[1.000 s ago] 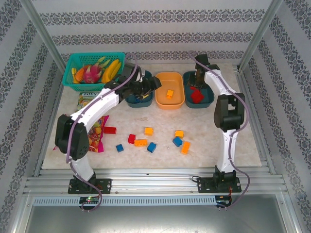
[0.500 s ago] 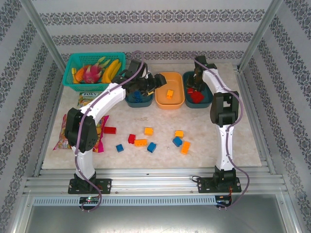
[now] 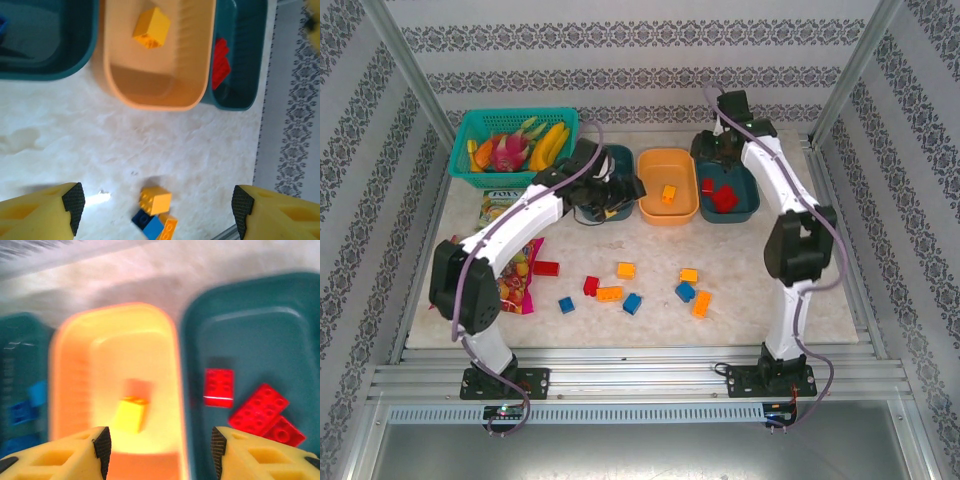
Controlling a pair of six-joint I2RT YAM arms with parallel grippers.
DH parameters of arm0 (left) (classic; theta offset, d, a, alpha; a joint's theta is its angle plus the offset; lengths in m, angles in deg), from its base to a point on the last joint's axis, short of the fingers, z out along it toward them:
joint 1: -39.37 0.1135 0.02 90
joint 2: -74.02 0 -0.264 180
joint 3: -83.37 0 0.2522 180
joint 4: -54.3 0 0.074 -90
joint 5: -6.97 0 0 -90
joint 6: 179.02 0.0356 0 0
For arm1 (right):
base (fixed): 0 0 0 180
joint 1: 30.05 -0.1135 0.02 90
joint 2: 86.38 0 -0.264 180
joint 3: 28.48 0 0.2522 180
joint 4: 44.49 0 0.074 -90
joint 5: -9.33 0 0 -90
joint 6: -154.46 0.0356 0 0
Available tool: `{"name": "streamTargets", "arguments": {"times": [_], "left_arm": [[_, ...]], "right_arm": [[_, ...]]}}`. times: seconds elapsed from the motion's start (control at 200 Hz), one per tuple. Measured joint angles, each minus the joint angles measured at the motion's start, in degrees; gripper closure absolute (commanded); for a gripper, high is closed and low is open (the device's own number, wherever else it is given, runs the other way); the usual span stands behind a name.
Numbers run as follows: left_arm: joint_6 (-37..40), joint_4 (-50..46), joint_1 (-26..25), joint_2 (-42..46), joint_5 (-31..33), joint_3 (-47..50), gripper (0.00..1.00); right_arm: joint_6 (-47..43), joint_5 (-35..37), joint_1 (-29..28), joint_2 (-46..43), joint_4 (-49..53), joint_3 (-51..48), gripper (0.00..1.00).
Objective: Sort the legos into containers by color
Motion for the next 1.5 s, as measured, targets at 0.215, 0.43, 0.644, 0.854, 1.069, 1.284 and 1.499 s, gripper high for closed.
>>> {"name": "streamTargets", "arguments": {"times": [0.215, 0.43, 0.644, 0.854, 1.069, 1.284, 1.499], "left_arm": [[5.3, -5.9, -2.1, 4.4, 3.0, 6.7, 0.23], [9.3, -9.5, -8.7, 3.0, 6.4, 12.1, 0.21], [11.6, -9.9, -12.1, -2.4, 9.9, 12.1, 0.21], [13.9, -10.6, -12.2, -9.0, 12.3, 10.6, 0.26], [15.5, -10.6, -12.4, -13.2, 14.3, 8.0, 0.43], [16.0, -10.7, -12.9, -14.5, 16.6, 7.2, 0.56], [16.1, -12.4, -13.2, -14.5, 19.3, 3.4, 0.57]], "right_arm": [[1.6, -0.5, -11.6, -22.4, -18.6, -29.6, 0.27], [9.2, -2.0, -17.7, -30.0, -32.3, -56.3, 0.17], [14.6, -0.9, -19.9, -34.3, -36.2, -65.4, 0.2], [17.0, -0.2, -19.9, -37.0, -39.1, -66.5, 0.22], [18.2, 0.2, -19.9, -37.4, -39.3, -67.6, 0.23], [18.4, 0.1, -18.7, -37.4, -39.4, -67.6, 0.25], [18.3, -0.1, -17.0, -38.0, -39.0, -67.5, 0.26]]}}
